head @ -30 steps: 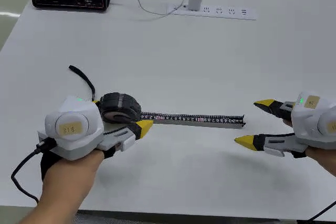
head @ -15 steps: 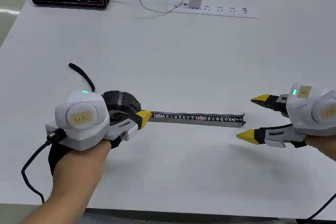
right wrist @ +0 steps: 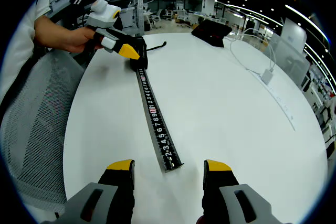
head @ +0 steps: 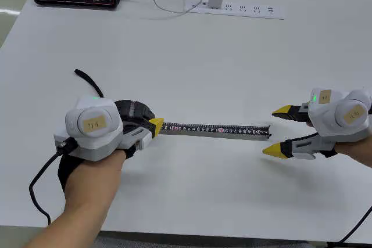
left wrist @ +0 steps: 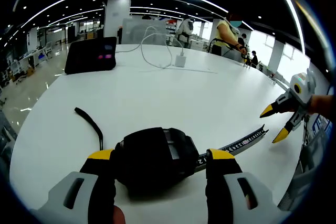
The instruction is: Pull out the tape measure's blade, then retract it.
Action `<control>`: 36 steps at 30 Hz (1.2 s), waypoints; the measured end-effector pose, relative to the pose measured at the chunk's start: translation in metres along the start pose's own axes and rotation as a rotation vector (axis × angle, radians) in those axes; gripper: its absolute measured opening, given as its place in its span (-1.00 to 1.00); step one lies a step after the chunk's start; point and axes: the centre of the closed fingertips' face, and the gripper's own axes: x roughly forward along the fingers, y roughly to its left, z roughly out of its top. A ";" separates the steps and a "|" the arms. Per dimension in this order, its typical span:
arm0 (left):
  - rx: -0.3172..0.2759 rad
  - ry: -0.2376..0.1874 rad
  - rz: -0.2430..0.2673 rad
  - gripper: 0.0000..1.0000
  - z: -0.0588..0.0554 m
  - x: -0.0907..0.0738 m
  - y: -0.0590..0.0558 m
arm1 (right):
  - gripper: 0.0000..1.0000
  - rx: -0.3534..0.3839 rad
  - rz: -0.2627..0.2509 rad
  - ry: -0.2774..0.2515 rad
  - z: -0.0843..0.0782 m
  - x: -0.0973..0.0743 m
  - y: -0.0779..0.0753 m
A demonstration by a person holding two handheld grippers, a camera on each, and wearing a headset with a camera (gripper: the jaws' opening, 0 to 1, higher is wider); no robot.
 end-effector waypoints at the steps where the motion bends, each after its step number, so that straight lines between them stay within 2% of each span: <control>1: 0.000 0.003 0.003 0.30 0.000 0.000 0.000 | -0.02 -0.001 0.001 0.001 0.000 0.000 0.000; 15: -0.018 0.015 0.025 0.22 -0.001 0.003 0.004 | -0.13 -0.033 0.029 0.037 0.000 0.007 -0.002; 36: -0.031 0.014 0.014 0.21 -0.002 0.003 0.003 | -0.59 -0.109 0.101 0.116 -0.007 0.016 -0.002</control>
